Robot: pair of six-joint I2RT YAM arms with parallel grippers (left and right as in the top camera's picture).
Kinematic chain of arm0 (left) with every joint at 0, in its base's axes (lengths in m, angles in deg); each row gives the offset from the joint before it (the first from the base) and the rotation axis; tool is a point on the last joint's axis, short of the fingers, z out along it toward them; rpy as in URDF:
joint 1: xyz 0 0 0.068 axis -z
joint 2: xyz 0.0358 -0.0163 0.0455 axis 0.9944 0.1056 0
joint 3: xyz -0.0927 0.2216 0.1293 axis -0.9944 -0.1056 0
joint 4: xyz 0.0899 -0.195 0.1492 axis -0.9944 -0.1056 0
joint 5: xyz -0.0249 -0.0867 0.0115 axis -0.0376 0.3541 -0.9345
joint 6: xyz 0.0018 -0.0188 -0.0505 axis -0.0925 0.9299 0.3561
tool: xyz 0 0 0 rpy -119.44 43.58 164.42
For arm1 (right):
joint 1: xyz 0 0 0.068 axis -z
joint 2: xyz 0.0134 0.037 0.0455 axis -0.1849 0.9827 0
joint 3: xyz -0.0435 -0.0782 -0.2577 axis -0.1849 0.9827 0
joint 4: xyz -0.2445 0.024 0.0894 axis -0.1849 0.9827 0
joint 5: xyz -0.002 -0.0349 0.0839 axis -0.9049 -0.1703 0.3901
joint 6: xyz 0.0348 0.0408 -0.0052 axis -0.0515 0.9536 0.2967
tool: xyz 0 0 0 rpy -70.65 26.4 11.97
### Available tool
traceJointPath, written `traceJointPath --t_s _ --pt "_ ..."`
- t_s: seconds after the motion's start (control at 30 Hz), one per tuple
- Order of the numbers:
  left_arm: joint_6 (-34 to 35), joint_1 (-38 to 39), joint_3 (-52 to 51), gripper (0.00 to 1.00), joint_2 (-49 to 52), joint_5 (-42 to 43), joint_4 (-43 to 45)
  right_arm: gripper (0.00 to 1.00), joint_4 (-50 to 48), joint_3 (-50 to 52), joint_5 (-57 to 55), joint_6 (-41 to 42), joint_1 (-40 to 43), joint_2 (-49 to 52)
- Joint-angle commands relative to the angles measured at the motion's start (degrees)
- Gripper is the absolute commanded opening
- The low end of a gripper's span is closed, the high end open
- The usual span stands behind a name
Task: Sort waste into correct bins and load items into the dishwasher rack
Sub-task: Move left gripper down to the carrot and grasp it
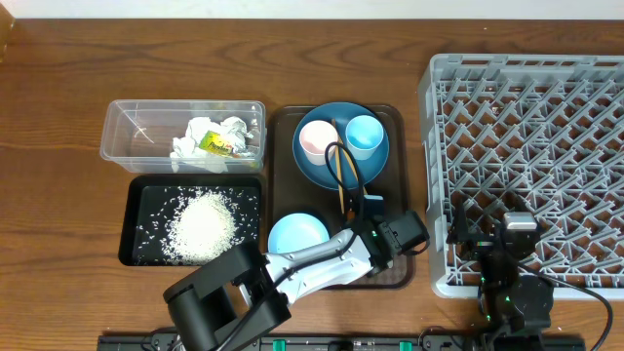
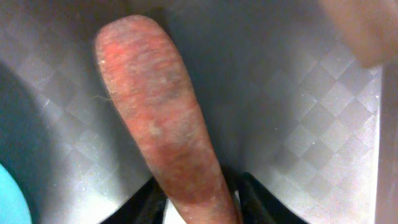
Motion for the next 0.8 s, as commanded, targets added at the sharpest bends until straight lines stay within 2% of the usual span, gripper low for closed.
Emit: traceJointPath --t_s 0.0,0.07,0.13,0.37,0.77 --pt "0.2 -0.2 -0.7 0.35 1.5 0.2 -0.5 0.99 0.3 0.0 0.0 -0.5 0.8 -0.1" --pt "0.1 -0.2 -0.6 0.27 1.4 0.2 -0.8 0.99 0.3 0.0 0.0 -0.5 0.7 -0.1" --pt "0.1 -0.2 -0.6 0.24 1.1 0.2 -1.3 0.99 0.3 0.0 0.0 -0.5 0.8 -0.1" --pt "-0.4 -0.2 -0.6 0.22 -3.1 0.2 -3.8 0.99 0.3 0.0 0.0 -0.5 0.7 -0.1" --pt "-0.5 -0.2 -0.6 0.22 -19.5 0.2 -8.2 0.99 0.3 0.0 0.0 -0.5 0.8 -0.1"
